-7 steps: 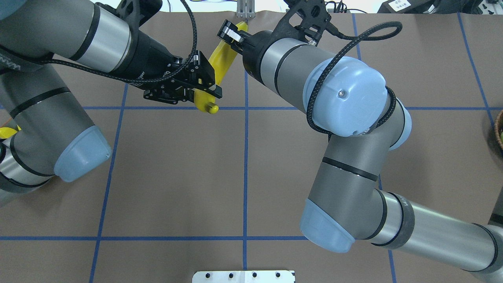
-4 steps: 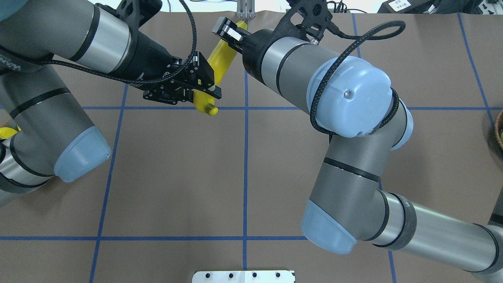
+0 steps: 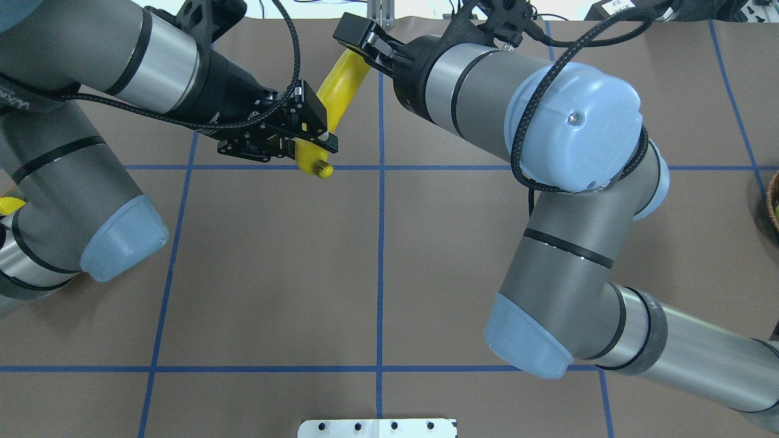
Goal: Transfer all bananas from basket to plate
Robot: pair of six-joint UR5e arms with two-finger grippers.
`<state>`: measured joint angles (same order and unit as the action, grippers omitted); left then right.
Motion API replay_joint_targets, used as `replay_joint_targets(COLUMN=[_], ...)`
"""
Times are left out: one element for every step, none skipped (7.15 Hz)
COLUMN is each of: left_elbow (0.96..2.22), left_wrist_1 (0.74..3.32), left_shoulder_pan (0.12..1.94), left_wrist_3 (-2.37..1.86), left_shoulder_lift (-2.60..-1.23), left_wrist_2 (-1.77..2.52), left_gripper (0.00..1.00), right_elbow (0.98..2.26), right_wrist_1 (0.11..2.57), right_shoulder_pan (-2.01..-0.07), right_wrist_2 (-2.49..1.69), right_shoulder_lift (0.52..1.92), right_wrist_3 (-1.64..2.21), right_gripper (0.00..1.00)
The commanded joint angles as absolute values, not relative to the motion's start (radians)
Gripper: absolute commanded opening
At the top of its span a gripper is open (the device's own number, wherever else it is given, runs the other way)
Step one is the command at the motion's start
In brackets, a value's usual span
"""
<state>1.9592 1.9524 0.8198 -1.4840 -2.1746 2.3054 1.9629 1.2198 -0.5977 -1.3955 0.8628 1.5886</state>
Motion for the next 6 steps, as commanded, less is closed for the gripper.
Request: replay_joint_targets(left_elbow=[1.985, 2.009, 2.028, 2.042, 2.055, 2.06], left_wrist_1=[1.95, 1.948, 1.945, 1.944, 1.945, 1.944], left_shoulder_pan=[0.827, 0.837, 0.859, 0.873, 0.906, 0.942], left_wrist_3=[-1.483, -1.483, -1.486, -1.488, -1.493, -1.494], left_shoulder_lift=[-2.106, -2.045, -1.98, -1.911, -1.84, -1.763], left_wrist_2=[2.301, 2.301, 2.302, 2.299, 2.296, 2.296], left_gripper=[0.0, 0.0, 0.0, 0.0, 0.0, 0.0], right_elbow=[1.959, 1.944, 1.916, 1.873, 1.829, 1.788], right_wrist_1=[1.291, 1.319, 1.344, 1.344, 1.344, 1.344], right_shoulder_pan=[-0.717, -0.777, -0.848, -0.917, -0.975, -1.036], right_wrist_2=[-1.547, -1.612, -1.691, -1.763, -1.81, -1.857], right_shoulder_lift=[0.925, 0.958, 0.983, 1.003, 1.034, 1.055], right_wrist_3=[1.519, 1.437, 1.363, 1.291, 1.187, 1.089], right_gripper=[1.0, 1.0, 1.0, 1.0, 1.0, 1.0])
